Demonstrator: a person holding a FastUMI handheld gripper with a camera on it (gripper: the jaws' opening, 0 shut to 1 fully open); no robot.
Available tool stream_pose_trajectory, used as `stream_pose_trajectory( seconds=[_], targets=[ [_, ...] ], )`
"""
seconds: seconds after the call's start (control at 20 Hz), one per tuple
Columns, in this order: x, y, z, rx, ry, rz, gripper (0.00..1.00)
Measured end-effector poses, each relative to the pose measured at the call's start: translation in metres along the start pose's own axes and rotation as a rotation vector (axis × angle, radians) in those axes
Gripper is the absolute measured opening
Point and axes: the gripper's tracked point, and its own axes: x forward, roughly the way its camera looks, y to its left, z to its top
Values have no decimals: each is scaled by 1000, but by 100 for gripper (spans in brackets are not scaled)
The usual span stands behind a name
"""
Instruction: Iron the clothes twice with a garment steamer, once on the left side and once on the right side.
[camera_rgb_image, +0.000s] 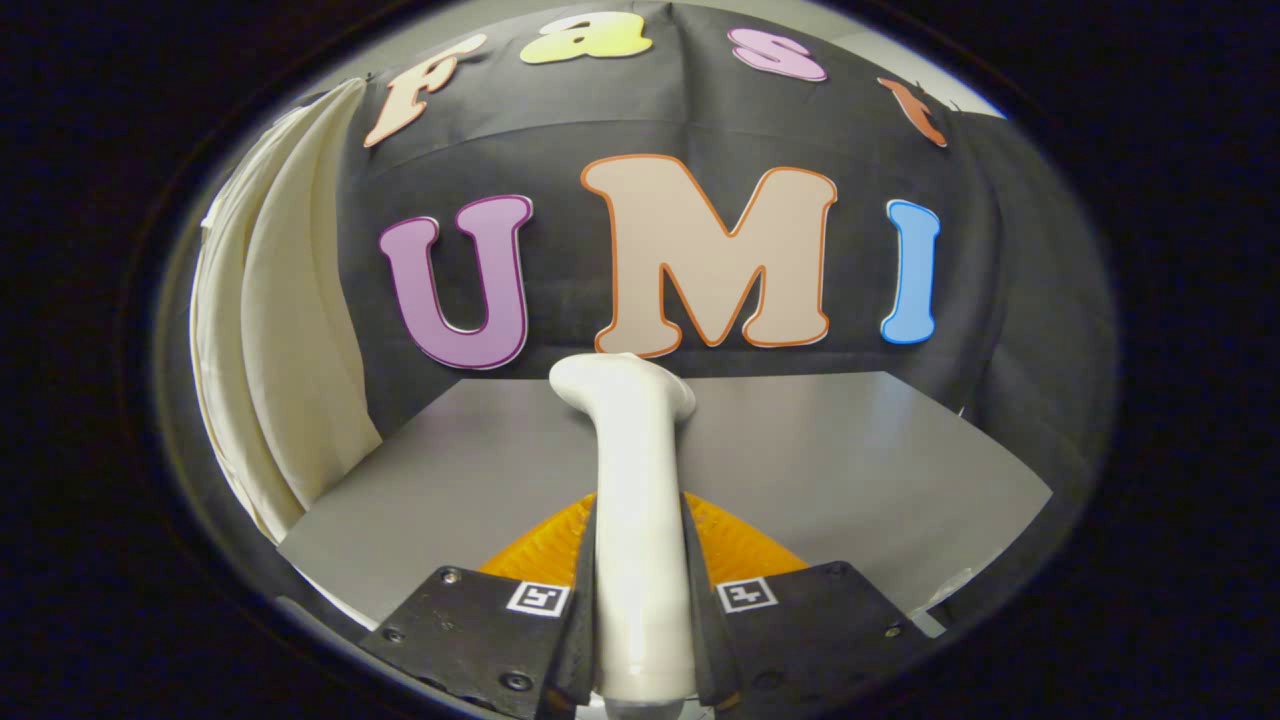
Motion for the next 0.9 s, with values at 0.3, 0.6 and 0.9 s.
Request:
stream_pose_trajectory(
  seconds=[0.3, 0.6, 0.9],
  targets=[
    [-21, 4, 1, 47, 18, -27, 38],
    [-108, 54, 2, 24, -4, -40, 38],
    [-239, 156, 11, 89, -80, -90, 37]
  ],
)
